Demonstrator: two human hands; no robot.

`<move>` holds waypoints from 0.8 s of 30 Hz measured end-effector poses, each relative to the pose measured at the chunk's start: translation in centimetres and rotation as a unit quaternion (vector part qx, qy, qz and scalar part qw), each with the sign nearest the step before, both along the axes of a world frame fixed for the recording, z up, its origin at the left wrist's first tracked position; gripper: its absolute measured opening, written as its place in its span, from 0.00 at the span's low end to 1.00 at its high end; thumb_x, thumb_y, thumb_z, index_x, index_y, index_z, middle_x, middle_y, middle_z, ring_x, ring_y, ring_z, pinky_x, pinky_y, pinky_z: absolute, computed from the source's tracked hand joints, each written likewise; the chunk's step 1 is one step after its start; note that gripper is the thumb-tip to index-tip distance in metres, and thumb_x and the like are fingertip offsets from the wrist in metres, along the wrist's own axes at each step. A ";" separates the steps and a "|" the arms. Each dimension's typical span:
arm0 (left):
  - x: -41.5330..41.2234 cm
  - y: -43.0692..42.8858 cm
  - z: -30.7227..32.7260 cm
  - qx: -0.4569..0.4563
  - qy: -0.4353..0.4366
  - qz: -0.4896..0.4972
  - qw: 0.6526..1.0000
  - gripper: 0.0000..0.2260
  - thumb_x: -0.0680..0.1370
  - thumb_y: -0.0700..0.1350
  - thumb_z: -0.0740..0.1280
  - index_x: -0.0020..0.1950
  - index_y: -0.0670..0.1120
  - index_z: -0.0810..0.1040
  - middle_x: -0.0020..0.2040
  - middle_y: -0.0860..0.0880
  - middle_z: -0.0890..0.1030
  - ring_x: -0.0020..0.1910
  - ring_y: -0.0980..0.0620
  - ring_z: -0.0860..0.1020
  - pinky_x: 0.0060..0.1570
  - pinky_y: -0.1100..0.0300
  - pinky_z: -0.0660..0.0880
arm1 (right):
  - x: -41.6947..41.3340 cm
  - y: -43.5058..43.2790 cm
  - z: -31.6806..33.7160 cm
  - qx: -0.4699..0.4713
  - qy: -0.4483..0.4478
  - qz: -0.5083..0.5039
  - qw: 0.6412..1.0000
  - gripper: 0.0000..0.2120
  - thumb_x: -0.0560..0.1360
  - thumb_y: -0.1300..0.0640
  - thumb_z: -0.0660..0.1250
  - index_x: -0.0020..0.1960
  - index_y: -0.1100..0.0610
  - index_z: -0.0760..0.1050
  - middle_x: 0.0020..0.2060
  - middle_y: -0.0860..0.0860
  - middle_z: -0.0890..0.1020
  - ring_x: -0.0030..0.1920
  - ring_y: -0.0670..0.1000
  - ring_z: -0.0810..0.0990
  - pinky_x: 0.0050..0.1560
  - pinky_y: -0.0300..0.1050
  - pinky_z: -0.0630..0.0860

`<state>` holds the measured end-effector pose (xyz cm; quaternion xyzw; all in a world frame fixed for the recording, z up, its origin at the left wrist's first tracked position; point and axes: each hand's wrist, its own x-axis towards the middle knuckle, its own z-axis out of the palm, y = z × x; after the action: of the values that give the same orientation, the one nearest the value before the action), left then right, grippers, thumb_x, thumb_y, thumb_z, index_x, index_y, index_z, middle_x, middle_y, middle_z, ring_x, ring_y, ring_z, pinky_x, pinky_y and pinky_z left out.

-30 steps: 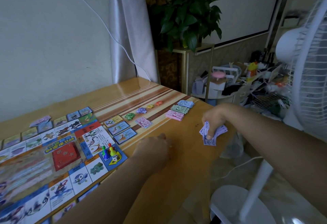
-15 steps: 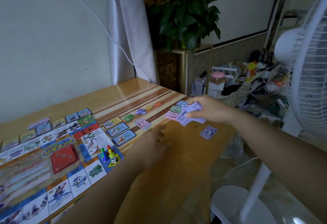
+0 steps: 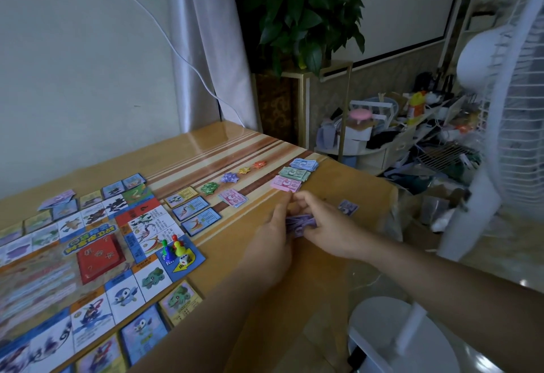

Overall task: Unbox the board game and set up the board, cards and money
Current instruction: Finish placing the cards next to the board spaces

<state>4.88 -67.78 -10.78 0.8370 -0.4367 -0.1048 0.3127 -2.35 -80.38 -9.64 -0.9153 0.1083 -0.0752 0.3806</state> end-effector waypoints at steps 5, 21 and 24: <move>0.3 -0.9 -0.1 0.021 -0.034 0.004 0.999 0.26 0.81 0.36 0.55 0.76 0.56 0.57 0.72 0.49 0.66 0.66 0.49 0.70 0.61 0.60 0.67 | 0.4 -3.7 2.1 -0.043 0.003 -0.072 0.996 0.22 0.74 0.65 0.66 0.66 0.50 0.70 0.61 0.45 0.73 0.61 0.44 0.71 0.58 0.38 0.70; 0.4 -0.6 0.4 0.006 -0.033 0.032 0.999 0.18 0.82 0.41 0.56 0.70 0.54 0.68 0.67 0.52 0.72 0.63 0.54 0.71 0.52 0.69 0.64 | 3.9 -9.1 4.3 -0.214 0.403 -0.025 0.889 0.17 0.74 0.53 0.69 0.59 0.61 0.77 0.46 0.54 0.77 0.44 0.51 0.73 0.36 0.39 0.70; 0.6 0.0 0.9 -0.016 0.006 0.070 0.997 0.16 0.82 0.43 0.58 0.70 0.52 0.69 0.62 0.51 0.76 0.58 0.53 0.75 0.49 0.66 0.67 | 2.6 -8.9 4.2 -0.178 0.348 -0.014 0.920 0.08 0.75 0.51 0.69 0.51 0.52 0.75 0.47 0.49 0.76 0.48 0.49 0.74 0.42 0.39 0.71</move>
<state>5.53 -67.77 -9.85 0.8596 -0.3771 -0.0813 0.3350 0.23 -89.24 -5.48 -0.9347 0.2318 0.2249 0.1481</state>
